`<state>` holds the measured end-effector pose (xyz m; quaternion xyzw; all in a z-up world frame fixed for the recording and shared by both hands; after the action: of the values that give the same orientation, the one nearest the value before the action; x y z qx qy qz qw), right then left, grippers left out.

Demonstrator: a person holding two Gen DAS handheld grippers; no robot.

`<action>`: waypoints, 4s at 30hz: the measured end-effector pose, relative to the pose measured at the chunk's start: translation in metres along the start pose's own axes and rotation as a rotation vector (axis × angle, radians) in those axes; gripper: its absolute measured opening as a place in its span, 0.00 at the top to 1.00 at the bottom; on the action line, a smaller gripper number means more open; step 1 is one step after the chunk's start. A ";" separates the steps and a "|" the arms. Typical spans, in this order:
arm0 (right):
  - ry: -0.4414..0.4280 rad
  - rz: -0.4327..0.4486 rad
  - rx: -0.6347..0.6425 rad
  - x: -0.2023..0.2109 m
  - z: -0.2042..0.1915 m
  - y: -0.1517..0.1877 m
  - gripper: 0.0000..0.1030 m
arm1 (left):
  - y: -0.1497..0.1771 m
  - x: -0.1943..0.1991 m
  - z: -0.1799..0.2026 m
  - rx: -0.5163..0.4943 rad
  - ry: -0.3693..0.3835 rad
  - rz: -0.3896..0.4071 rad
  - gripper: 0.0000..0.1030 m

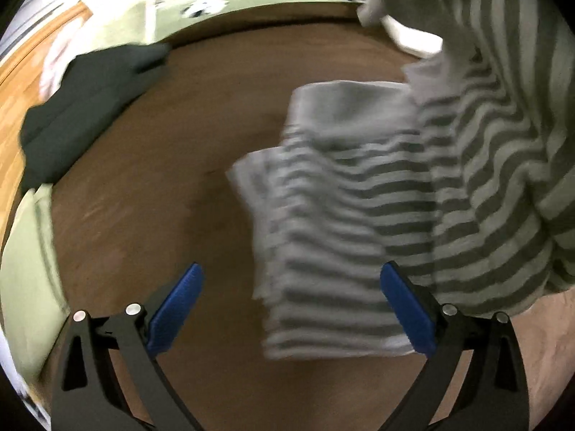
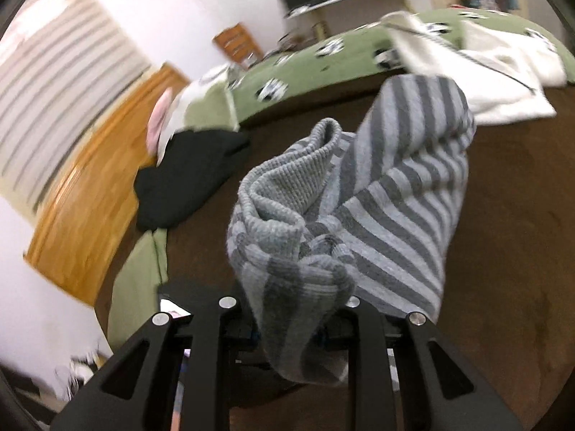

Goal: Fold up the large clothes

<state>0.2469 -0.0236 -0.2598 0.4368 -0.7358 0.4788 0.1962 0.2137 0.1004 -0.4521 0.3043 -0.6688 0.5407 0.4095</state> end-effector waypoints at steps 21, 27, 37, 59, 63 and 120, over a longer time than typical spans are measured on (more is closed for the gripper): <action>0.139 -0.305 0.065 -0.148 -0.007 0.099 0.77 | 0.073 -0.006 -0.168 0.293 -0.138 -0.129 0.06; 0.151 -0.305 0.086 -0.152 -0.009 0.101 0.77 | 0.078 -0.007 -0.172 0.297 -0.130 -0.137 0.06; -0.049 -0.345 0.012 -0.126 -0.030 0.085 0.32 | 0.071 0.013 -0.187 0.273 -0.141 -0.127 0.06; 0.132 -0.242 0.164 -0.051 0.018 -0.016 0.22 | -0.004 0.076 -0.073 0.145 0.067 0.001 0.06; 0.195 -0.272 0.203 -0.064 0.040 -0.033 0.26 | -0.023 0.086 -0.026 0.115 0.143 0.034 0.06; 0.157 -0.206 0.174 -0.087 0.091 -0.041 0.06 | -0.074 0.043 -0.018 0.267 0.337 0.060 0.06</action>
<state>0.3394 -0.0703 -0.3418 0.4865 -0.6252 0.5507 0.2630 0.2601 0.1019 -0.3782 0.2411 -0.5222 0.6796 0.4553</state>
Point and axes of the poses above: each gripper's, at about its wrist camera, not at the fingertips, and x roughly against the way its jaws point, z to its right, y to its underside, the point moved 10 cm from there along -x, roughly the way its jaws point
